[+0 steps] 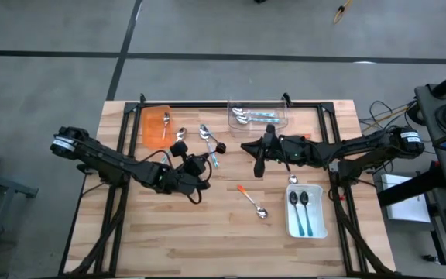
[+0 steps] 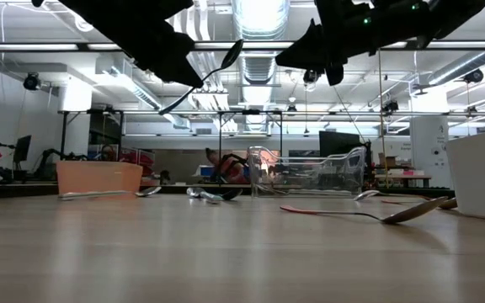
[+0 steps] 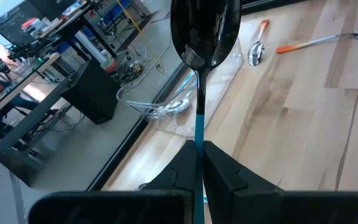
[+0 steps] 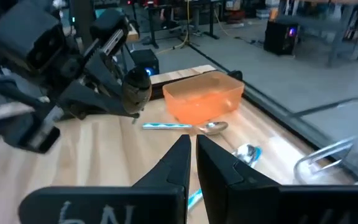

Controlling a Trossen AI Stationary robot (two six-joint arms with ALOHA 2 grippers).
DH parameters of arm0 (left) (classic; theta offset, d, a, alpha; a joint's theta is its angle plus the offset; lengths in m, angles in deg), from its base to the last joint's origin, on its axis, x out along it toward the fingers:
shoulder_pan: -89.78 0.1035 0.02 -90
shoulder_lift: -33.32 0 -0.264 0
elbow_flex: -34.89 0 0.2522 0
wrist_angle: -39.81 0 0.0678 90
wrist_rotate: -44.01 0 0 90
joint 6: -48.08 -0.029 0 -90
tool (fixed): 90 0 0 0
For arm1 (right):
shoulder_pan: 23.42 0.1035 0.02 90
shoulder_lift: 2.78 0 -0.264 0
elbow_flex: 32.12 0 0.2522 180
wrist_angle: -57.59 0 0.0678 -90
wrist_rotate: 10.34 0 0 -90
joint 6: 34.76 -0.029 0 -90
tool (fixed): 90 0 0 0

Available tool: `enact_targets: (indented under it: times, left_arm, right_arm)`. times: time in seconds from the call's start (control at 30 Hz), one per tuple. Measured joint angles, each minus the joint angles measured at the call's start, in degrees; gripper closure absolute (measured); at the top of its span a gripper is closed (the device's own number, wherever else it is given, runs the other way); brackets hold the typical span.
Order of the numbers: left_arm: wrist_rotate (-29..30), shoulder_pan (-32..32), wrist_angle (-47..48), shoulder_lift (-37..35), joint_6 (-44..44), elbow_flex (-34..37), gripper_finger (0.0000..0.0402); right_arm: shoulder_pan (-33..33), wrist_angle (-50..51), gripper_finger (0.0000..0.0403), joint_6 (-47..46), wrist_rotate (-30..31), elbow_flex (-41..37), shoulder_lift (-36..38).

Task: Sort silverware by color (type)
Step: Put the blue spoon into the white bin

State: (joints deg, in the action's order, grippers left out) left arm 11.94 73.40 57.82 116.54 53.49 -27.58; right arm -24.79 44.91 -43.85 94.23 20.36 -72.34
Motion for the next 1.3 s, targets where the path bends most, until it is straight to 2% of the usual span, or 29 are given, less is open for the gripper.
enact_targets:
  times: [0.07,0.2,0.53,0.7,1.3]
  left_arm:
    - [0.02,0.0,-0.3,0.0,-0.03,0.0,0.0402]
    - [0.0,0.0,-0.85,0.0,-0.24,0.0,0.0402]
    - [-0.02,0.0,-0.87,0.0,-0.26,0.0,0.0401]
    - [-0.04,0.0,-0.9,0.0,-0.26,0.0,0.0401]
    - [0.0,0.0,-4.11,0.0,-0.45,0.0,0.0401]
  right_arm:
    - [0.0,0.02,0.0385,-3.59,-0.01,-0.01,0.0]
    - [0.0,0.01,0.0367,-5.02,-0.08,-0.02,0.0]
    - [-0.02,0.01,0.026,-8.73,0.04,-0.02,-0.02]
    - [-0.02,0.01,0.0228,-9.1,0.04,-0.02,-0.02]
    - [-0.02,-2.75,0.0218,-8.25,0.5,-0.04,-0.07]
